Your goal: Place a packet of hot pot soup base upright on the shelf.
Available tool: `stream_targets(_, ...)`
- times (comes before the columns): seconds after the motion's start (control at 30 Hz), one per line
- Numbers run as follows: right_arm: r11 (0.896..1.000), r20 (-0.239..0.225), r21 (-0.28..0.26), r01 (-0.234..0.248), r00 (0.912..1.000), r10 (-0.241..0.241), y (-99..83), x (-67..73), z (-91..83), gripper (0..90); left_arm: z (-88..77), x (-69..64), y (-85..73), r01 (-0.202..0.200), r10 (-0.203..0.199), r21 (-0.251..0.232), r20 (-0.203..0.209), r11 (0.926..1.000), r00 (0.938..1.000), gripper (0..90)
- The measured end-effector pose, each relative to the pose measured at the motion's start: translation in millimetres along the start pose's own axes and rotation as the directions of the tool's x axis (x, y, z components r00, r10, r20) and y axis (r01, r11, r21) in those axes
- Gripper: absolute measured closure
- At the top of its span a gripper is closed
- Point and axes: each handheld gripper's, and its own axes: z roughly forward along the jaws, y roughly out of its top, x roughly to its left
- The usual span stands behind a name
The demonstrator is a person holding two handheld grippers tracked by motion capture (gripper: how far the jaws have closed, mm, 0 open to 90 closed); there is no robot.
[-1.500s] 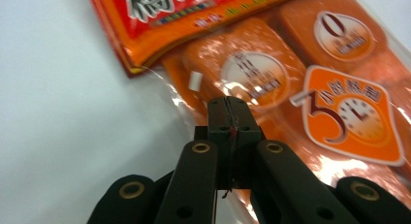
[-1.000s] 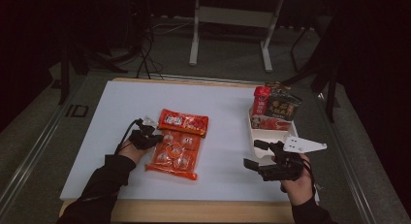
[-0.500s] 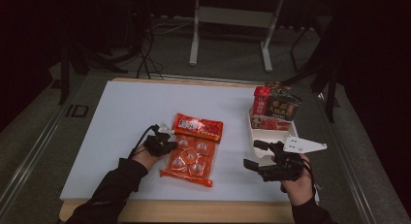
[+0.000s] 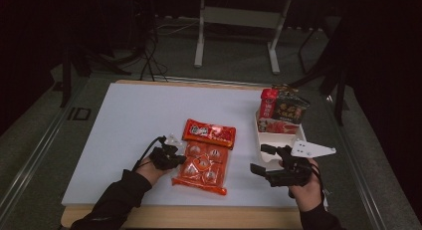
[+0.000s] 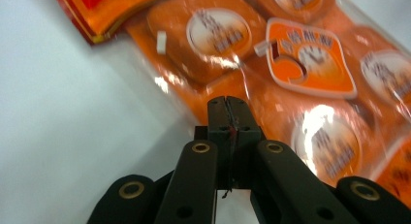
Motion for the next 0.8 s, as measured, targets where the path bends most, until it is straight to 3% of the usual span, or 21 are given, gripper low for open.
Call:
stream_targets(0.23,1.0,-0.003,0.006,0.006,1.0,-0.006,0.9,1.9,3.2,17.4,-3.9,-7.8,-7.5,-0.001,0.0,0.008,0.025,1.0,0.9997,89.8)
stream_targets(0.33,1.0,-0.004,0.004,0.006,1.0,-0.006,0.8,1.9,3.4,17.4,-3.4,-9.9,-7.6,-0.004,0.004,0.004,0.023,1.0,0.9997,89.8)
stream_targets(0.6,1.0,0.005,0.0,0.017,0.9998,-0.017,0.8,0.8,2.8,17.7,3.0,-26.0,-4.4,-0.012,0.012,0.004,0.065,0.9999,0.9978,89.8)
stream_targets(0.8,1.0,0.013,0.002,0.021,0.9997,-0.021,0.8,2.0,2.4,17.6,3.8,-27.0,-3.4,-0.005,0.005,0.003,0.084,1.0,0.9965,89.2)
